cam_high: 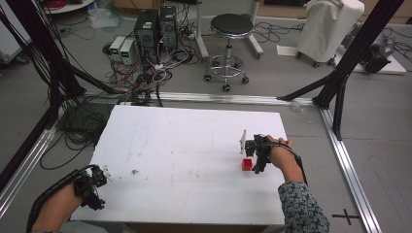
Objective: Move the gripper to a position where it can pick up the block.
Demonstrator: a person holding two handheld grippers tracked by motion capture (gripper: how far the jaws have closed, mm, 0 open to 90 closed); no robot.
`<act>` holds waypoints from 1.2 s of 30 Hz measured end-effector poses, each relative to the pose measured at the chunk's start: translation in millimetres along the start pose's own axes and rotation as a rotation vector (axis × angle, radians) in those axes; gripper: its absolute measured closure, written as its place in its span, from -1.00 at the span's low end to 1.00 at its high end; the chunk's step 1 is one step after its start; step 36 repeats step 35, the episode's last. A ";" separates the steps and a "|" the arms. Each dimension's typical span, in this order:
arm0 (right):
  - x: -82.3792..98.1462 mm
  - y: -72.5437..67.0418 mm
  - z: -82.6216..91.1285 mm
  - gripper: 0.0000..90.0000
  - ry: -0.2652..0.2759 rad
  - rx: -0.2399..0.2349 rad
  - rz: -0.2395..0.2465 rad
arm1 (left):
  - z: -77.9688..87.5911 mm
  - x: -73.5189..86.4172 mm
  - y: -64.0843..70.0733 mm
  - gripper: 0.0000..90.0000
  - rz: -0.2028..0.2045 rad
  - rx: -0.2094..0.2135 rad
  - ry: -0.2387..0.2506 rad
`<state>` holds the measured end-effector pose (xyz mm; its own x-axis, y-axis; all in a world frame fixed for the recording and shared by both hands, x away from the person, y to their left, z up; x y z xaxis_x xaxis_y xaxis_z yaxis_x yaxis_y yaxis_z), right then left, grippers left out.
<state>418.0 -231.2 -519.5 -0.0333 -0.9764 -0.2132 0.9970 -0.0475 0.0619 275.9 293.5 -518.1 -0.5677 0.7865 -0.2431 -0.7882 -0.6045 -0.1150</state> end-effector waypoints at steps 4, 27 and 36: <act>-1.6 0.3 -6.6 -0.76 0.006 -0.012 -0.002 | 0.3 0.2 -0.3 -0.51 0.000 -0.001 0.001; -9.4 2.8 -34.5 -0.76 -0.029 -0.050 0.010 | 0.5 1.6 -0.5 -0.51 0.001 0.001 0.003; -7.6 1.7 -33.9 -0.76 -0.036 -0.056 0.005 | 0.0 0.4 0.0 -0.51 0.003 0.007 0.011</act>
Point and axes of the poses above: each handheld gripper's, and its own axes: z roughly backward along the jaws, x roughly out of its underside, y roughly to its right, the point moved 4 cm from there along -z, roughly forward along the jaws, and after that the axes turned 10 degrees about y, right-handed, at the moved point
